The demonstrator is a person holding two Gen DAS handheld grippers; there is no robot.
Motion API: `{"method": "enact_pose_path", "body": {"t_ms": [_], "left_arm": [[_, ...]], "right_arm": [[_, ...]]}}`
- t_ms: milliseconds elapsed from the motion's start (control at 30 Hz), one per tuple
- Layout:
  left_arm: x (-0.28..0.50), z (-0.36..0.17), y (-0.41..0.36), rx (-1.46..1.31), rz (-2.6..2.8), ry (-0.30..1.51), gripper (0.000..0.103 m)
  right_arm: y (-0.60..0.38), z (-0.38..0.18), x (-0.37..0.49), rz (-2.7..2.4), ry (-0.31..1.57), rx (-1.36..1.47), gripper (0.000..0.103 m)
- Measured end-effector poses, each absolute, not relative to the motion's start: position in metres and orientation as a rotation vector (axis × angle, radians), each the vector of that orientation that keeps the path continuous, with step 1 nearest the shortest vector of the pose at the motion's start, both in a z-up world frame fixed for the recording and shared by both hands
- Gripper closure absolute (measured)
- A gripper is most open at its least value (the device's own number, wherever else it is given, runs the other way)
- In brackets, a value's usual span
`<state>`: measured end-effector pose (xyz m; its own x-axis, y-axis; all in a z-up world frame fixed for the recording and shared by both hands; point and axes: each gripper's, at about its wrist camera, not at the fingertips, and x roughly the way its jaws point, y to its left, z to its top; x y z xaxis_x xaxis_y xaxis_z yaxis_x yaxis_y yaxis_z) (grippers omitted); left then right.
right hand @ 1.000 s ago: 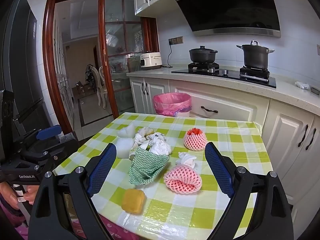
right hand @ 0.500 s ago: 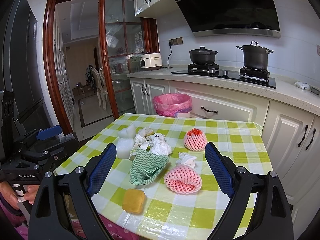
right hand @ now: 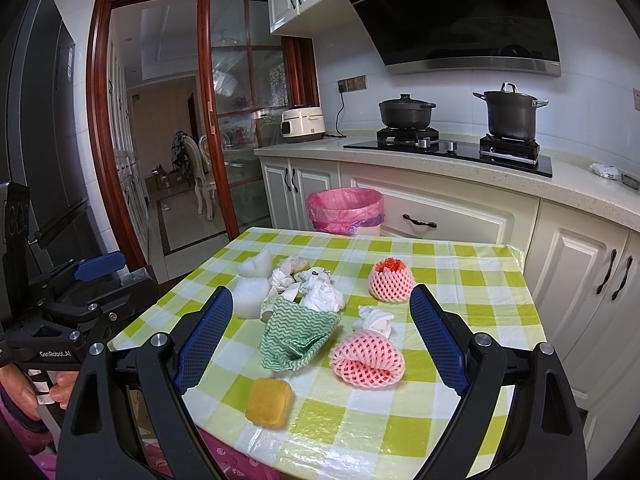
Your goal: Collect trash
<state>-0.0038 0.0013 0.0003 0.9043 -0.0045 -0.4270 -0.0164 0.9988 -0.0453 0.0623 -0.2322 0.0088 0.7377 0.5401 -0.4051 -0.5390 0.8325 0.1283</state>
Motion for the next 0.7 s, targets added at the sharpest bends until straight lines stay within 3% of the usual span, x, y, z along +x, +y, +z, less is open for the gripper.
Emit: {"method": "enact_pose_path", "body": {"t_ms": [700], "left_arm": [[-0.0021,0.0034,0.0002,-0.048,0.008,0.436,0.004]], "right_arm": [[-0.2309,0.0155,0.0591,0.591,0.438,0.011,0.018]]}}
